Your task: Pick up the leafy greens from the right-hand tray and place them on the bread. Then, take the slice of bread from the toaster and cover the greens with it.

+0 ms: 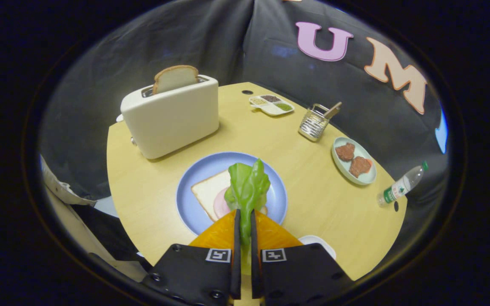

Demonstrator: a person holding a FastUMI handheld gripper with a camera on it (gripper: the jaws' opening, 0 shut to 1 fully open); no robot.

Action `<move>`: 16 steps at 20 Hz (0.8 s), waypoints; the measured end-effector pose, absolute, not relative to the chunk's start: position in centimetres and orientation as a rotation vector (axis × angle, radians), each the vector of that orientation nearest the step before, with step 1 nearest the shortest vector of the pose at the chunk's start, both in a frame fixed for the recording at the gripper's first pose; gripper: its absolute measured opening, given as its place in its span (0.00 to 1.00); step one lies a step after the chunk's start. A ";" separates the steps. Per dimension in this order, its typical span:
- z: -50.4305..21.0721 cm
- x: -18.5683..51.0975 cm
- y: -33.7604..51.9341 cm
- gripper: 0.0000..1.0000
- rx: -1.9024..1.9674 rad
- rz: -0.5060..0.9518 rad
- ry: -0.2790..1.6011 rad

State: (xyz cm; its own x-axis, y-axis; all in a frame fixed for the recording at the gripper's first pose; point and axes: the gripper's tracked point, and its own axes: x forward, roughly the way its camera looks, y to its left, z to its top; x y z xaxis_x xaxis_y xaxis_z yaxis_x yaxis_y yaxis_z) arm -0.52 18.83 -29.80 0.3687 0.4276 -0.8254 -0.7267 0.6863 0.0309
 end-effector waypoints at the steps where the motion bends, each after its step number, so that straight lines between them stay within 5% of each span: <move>1: -30.0 -0.5 19.6 0.13 -0.371 0.773 0.929; 14: -32.4 -0.9 25.3 0.13 -0.392 0.858 0.970; 16: -32.7 -1.0 25.5 0.19 -0.395 0.862 0.976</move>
State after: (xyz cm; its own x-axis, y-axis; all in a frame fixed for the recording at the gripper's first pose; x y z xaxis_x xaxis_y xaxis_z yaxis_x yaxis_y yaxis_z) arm -0.96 25.54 -32.67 0.2747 0.4548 -0.8472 -0.7845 0.6154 0.0760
